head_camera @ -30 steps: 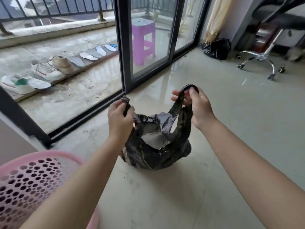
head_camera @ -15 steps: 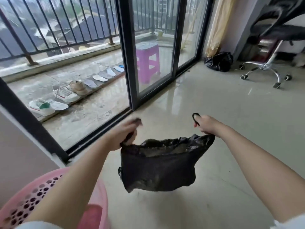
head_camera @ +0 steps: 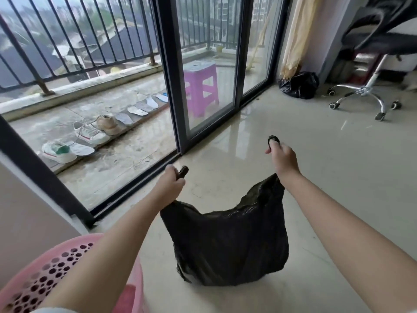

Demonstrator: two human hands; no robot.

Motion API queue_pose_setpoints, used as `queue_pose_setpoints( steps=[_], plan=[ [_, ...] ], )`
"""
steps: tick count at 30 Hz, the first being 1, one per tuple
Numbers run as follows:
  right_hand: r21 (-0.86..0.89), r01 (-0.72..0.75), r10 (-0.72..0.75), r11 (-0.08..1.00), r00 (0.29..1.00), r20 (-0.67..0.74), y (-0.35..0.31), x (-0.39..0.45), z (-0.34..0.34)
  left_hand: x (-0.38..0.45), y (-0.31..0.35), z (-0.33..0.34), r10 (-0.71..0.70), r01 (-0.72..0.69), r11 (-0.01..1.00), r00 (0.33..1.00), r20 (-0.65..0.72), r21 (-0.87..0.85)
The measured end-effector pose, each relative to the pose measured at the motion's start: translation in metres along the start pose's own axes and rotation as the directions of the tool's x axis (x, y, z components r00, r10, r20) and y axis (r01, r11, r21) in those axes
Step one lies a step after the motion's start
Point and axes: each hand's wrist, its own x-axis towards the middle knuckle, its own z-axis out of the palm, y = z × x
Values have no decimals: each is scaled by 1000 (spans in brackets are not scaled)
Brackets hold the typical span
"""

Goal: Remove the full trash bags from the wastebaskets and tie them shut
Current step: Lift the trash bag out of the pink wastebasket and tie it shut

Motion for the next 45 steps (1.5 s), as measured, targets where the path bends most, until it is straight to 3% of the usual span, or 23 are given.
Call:
queue_pose_setpoints(
  steps=[3,7,9,11,12,15,17,20,23,25,27,29,31,33,35,38,40,42,45],
  plan=[
    [-45,75,-66,996,983,169,-15,-6,20,0,36,3,45,-19,896,998,48,-443],
    [24,52,-54,998,993,102,-4,1,37,11,31,16,-33,20,710,999,-5,-704],
    [119,23,-37,993,993,113,11,-3,41,10,16,29,-63,-5,705,996,-69,-709],
    [108,32,-44,994,993,108,28,-9,41,3,2,43,-42,-56,796,988,-148,-602],
    [119,47,-60,992,992,109,36,-12,40,1,-5,51,-33,-90,790,981,-189,-606],
    [174,43,-85,984,966,242,60,-18,37,0,-15,59,-101,-158,563,961,-257,-811],
    [140,53,-98,989,936,337,75,-19,35,1,-17,62,-163,-149,451,955,-246,-880],
    [111,-1,-38,994,936,349,87,-24,38,0,-14,64,-156,-113,479,965,-211,-870],
    [162,-133,89,978,963,256,88,-23,47,0,-13,60,-59,-5,483,997,-39,-875],
    [360,-303,226,882,944,241,84,-19,55,-3,-15,58,-41,25,519,999,4,-854],
    [559,-396,302,729,918,257,77,-15,58,-6,-18,61,-77,-4,510,996,-51,-860],
    [672,-436,344,599,898,276,75,-16,60,-6,-22,67,-128,-47,374,987,-101,-926],
    [690,-460,402,558,878,260,78,-23,66,-8,-27,72,-163,-52,285,981,-102,-957],
    [646,-463,416,607,878,238,85,-29,72,-11,-36,81,-167,-47,276,981,-96,-960],
    [517,-450,374,728,893,250,93,-36,74,-13,-42,82,-191,0,334,979,-68,-942],
    [308,-374,249,875,892,377,102,-46,65,-14,-43,82,-210,211,353,967,143,-911],
    [271,-344,185,899,859,477,105,-45,57,-14,-35,84,-149,276,367,960,237,-888],
    [196,-316,162,928,818,552,107,-41,51,-16,-29,88,-119,249,413,968,219,-876],
    [-92,-137,164,986,871,463,109,-31,50,-18,-31,87,-111,131,445,990,91,-886]
  ],
)
